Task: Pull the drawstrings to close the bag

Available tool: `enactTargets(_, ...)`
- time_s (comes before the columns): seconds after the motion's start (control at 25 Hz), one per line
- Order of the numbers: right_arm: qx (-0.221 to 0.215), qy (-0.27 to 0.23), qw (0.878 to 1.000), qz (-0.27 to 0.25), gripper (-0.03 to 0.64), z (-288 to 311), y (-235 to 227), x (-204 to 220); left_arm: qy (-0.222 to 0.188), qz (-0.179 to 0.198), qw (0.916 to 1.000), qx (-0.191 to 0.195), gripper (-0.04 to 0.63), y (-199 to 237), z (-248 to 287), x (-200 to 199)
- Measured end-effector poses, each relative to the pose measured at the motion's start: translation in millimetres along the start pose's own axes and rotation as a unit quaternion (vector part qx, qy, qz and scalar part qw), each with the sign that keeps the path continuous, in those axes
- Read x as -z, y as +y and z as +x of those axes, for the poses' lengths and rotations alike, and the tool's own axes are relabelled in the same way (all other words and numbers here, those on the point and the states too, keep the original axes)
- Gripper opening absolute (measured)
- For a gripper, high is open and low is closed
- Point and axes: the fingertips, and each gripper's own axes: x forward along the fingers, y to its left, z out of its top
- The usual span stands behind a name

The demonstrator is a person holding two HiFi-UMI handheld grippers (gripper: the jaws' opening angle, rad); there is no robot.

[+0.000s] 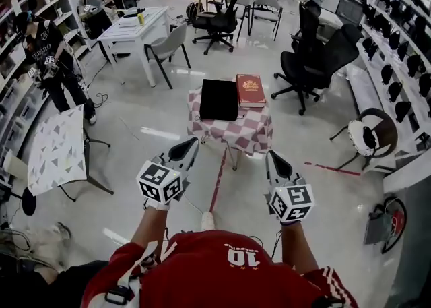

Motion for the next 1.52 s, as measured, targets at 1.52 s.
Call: enactTargets(1.52, -0.001, 0.061, 0.998, 0.000, 0.015, 154, -4, 20, 0.012, -0.022, 0.9997, -0.006, 0.006, 149, 69, 24)
